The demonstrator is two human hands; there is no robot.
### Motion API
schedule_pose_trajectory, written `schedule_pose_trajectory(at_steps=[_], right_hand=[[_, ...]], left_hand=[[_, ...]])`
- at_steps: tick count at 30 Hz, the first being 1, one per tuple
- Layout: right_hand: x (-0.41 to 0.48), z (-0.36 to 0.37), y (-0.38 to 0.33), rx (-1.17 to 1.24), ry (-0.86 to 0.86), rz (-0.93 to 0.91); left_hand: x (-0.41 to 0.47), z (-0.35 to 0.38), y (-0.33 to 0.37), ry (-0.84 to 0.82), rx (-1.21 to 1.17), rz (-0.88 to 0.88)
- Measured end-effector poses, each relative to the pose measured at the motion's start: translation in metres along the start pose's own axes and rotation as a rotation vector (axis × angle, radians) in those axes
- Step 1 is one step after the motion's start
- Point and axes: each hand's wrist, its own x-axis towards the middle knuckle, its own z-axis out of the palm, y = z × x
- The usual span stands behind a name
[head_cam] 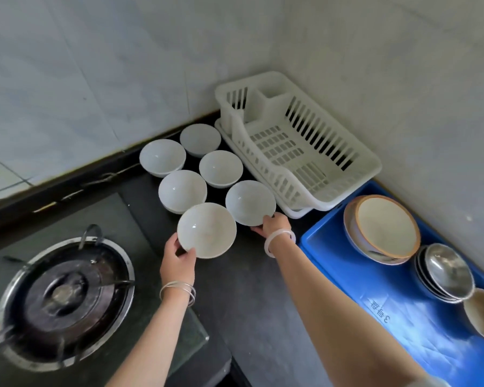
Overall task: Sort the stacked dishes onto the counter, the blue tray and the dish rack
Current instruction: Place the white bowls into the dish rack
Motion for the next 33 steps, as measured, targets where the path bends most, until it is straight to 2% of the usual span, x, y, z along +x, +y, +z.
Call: schedule_pose_trajectory(at_steps=[4, 6, 11, 18, 26, 33], right_hand=[[-0.013, -0.012, -0.003, 0.175, 0.045, -0.045], [-0.024, -0.02, -0.006, 0.189, 0.033, -0.109], [-0.047, -0.019, -0.01, -0.021, -0.041, -0.204], [-0.058, 0.012, -0.012, -0.369, -0.053, -0.193], [-0.067, 0.032, -0.014, -0.516, -0.074, -0.169], [-0.054, 0.032, -0.013, -0.518, -0.136, -0.099]], left_hand=[[0.006, 0.0, -0.005, -0.062, -0.062, -0.038], [0.008, 0.0, -0.007, -0.087, -0.103, -0.062], [0.009, -0.001, -0.009, -0.12, -0.236, -0.122], [0.016, -0.004, 0.001, -0.121, -0.344, -0.162], [0.024, -0.004, -0.001, -0.13, -0.293, -0.121], [0.034, -0.005, -0.004, -0.167, -0.254, -0.16]])
